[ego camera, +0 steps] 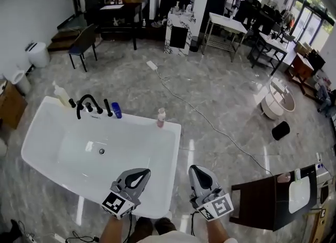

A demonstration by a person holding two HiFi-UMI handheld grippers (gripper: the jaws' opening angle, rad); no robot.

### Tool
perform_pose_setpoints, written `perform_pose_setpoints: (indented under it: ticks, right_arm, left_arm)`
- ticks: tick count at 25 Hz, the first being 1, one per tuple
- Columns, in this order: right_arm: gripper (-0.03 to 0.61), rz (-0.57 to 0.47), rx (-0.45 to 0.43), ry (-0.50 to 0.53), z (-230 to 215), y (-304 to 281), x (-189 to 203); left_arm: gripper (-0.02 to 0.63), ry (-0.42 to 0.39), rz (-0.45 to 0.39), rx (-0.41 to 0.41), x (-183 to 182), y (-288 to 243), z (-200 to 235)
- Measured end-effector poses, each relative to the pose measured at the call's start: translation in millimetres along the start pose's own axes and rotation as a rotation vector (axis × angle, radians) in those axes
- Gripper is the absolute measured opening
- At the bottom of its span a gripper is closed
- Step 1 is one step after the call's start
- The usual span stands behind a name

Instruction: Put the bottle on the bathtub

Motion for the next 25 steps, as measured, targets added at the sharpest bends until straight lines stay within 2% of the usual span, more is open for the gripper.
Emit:
perform_pose_setpoints:
  ticks: [11, 15, 25]
  right_arm:
    - [-0.009, -0.082, -0.1, -0.019, 22, 33, -63]
    - [-0.009, -0.082, -0.116, -0.059, 28, 44, -65]
    - [-0.009, -0.049, -0.125, -0.033, 28, 54, -60]
  left_arm:
    - [0.002, -0.041, 0.001, -0.058, -31, 50, -53]
    - [0.002, -0.045, -0.017, -0.047, -33, 56, -67]
    - [0.002, -0.054, 0.0, -0.057, -38, 52, -75]
Point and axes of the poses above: the fingertips, and each gripper's own axes: y backward along the fingers, z to its left, x out of its underside, the point moved 10 cm from there along y, backward along the fingers, and after that the axes turned 15 degrees about x, right-handed, at the moved point
